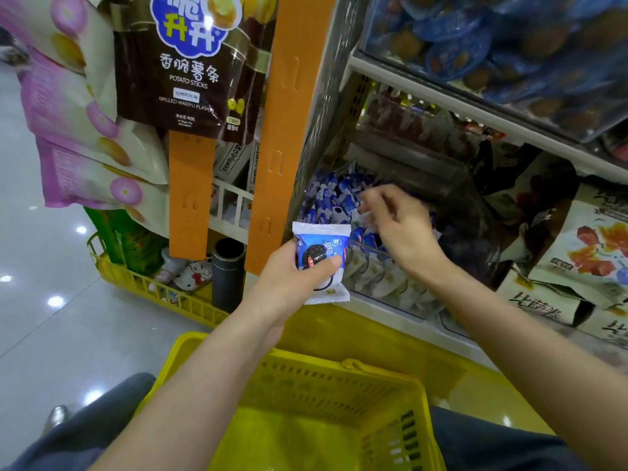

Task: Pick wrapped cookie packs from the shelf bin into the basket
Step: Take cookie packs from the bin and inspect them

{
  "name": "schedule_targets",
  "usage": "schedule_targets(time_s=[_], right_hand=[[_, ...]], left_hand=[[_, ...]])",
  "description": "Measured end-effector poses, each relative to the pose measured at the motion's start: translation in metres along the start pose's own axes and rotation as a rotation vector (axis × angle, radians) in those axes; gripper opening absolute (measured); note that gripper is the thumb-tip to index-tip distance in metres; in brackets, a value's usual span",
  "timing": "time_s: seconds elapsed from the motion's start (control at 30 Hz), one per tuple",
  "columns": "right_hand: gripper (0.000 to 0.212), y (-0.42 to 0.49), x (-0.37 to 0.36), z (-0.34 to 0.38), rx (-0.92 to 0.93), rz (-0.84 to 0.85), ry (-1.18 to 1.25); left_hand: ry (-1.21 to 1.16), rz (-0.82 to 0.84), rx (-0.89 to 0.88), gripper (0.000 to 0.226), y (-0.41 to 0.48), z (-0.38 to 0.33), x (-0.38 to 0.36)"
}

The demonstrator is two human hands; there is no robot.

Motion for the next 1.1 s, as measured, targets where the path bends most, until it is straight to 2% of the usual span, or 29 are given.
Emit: schedule_targets(time_s=[0.1,0.17,0.23,0.3,0.4,0.47,0.53,0.7,0.77,0.83,0.97,1.1], right_hand=[[0.019,-0.046,-0.013,0.01,0.026,0.134,0.084],[0.009,-0.066,-0.019,0.007,-0.007,0.188,0.15],[0.008,-0.077,-0.027,-0.001,-0.07,0.255,0.225],[0.008,-0.085,-0.029,-0.009,-0.121,0.272,0.349],[0.006,-0.1,-0.032,-0.022,-0.194,0.259,0.512],[0.004,-0.108,-0.037,-0.027,-0.213,0.273,0.563],[0.003,-0.114,-0.039,-0.029,-0.186,0.28,0.508],[0.005,-0.119,-0.02,-0.006,0.184,0.101,-0.067],[0.006,-0.121,-0.016,-0.004,0.221,0.073,-0.141],[0.004,-0.12,-0.011,-0.013,0.145,0.064,-0.041],[0.009,-0.116,0.001,-0.046,-0.168,-0.005,0.382],[0.004,-0.124,-0.017,-0.067,-0.438,0.077,0.867]], left_hand=[[0.063,0.031,-0.007,0.033,-0.006,0.006,-0.011],[0.098,0.059,0.003,0.036,-0.011,0.013,-0.02],[0.137,0.062,0.001,0.037,-0.016,0.018,-0.025],[0.14,0.06,-0.019,0.034,-0.019,0.02,-0.029],[0.098,0.047,-0.039,0.018,-0.023,0.022,-0.032],[0.119,0.015,-0.046,0.017,-0.023,0.023,-0.031],[0.186,-0.035,-0.05,0.02,-0.024,0.026,-0.027],[0.186,-0.045,-0.016,0.025,-0.021,0.037,-0.032],[0.152,-0.029,0.01,0.024,-0.019,0.041,-0.037],[0.12,0.013,0.044,0.023,-0.018,0.044,-0.044],[0.109,0.122,0.08,0.03,-0.021,0.044,-0.058],[0.124,-0.057,-0.028,0.02,-0.021,0.032,-0.037]])
Point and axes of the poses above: each hand's wrist, its own y-axis towards the middle knuckle, its own x-axis out of the back of the hand, z = x × y, the point moved 9 cm from there along y, towards the middle knuckle, and after that the axes turned 7 degrees about z, right-handed, at the moved point
